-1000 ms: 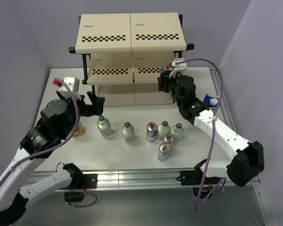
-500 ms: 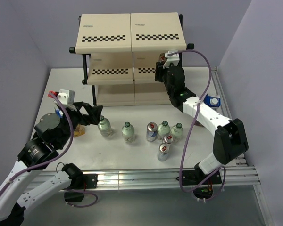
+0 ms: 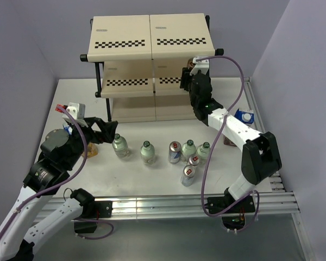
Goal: Place and organize the beverage onto the shelf
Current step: Place the drink on the shelf.
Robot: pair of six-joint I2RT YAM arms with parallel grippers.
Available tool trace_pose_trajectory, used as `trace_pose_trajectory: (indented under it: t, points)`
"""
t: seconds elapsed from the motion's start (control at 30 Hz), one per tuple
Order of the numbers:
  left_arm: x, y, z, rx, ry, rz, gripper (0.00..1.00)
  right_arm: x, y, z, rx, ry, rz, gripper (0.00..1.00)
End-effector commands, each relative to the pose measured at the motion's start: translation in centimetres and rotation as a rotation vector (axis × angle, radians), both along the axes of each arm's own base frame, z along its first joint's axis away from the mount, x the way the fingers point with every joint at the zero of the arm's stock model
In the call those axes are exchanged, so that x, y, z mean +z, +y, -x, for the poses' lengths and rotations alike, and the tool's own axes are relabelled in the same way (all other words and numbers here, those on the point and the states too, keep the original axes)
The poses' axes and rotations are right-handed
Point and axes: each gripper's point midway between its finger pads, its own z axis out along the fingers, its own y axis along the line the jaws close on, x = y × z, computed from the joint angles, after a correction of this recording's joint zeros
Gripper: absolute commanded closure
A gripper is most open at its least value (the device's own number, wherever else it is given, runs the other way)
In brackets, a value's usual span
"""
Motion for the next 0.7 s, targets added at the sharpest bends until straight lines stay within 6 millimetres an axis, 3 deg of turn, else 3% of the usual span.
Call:
trace_pose_trajectory:
  t: [0.0, 0.07, 0.17, 0.2, 0.3, 0.37, 0.43, 0.67]
  points:
    - [1.3, -0.5, 0.0, -0.03, -0.044, 0.021, 0.0, 2.5, -1.5, -0.7, -0.091, -0.073, -0.077, 1.0]
    - [1.2, -0.5, -0.1, -0.028, -0.04, 0.019, 0.01, 2.6, -1.6, -0.7, -0.095, -0.097, -0.099, 1.0]
    - [1.3, -0.4, 0.0, -0.028, -0.047, 0.023, 0.01, 0.7, -1.9, -0.9, -0.124, -0.065, -0.093, 0.98]
    - [1.2, -0.3, -0.1, -0.027, -0.047, 0.023, 0.01, 1.0, -2.0, -1.1, -0.135, -0.063, -0.096, 0.97]
    - [1.2, -0.2, -0.1, -0.021, -0.044, 0.019, 0.01, 0.5, -2.4, -1.2, -0.173, -0.017, -0.097, 0.83]
    - [1.1, -0.3, -0.2, -0.022, -0.038, 0.016, 0.01, -0.1, -2.2, -1.2, -0.165, 0.008, -0.091, 0.65]
    - [1.0, -0.3, -0.3, -0.022, -0.037, 0.015, 0.01, -0.1, -2.1, -1.4, -0.166, 0.018, -0.097, 0.58]
    - [0.6, -0.3, -0.2, -0.027, -0.03, 0.013, 0.0, -0.9, -1.5, -2.1, -0.154, 0.064, -0.065, 0.53]
